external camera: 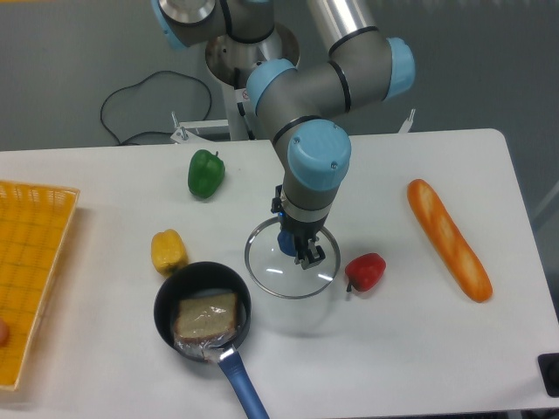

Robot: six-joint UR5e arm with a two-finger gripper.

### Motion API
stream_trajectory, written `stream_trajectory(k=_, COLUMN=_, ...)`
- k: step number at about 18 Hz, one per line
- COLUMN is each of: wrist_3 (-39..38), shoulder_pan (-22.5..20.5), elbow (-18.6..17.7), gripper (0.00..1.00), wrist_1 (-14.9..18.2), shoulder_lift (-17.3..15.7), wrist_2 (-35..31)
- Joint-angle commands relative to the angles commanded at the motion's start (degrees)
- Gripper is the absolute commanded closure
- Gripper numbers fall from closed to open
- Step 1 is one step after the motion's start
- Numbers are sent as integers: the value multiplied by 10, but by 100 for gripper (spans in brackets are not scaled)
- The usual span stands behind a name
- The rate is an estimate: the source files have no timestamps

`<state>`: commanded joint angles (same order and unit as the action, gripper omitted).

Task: Close the pot lid
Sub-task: 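Carry the glass lid by its knob toward the black saucepan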

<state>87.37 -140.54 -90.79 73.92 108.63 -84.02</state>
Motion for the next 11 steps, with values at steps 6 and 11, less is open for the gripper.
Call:
stream_trajectory(k=6, wrist_3=-60, shoulder_pan=34, elbow=22, gripper=55, wrist_1=-7, shoulder_lift=-6, wrist_2=-1)
stream_trajectory(k=11, wrist_3=-134, shoulder_pan=81, elbow=27, gripper=55, wrist_1=-40, shoulder_lift=-11, wrist_2=0)
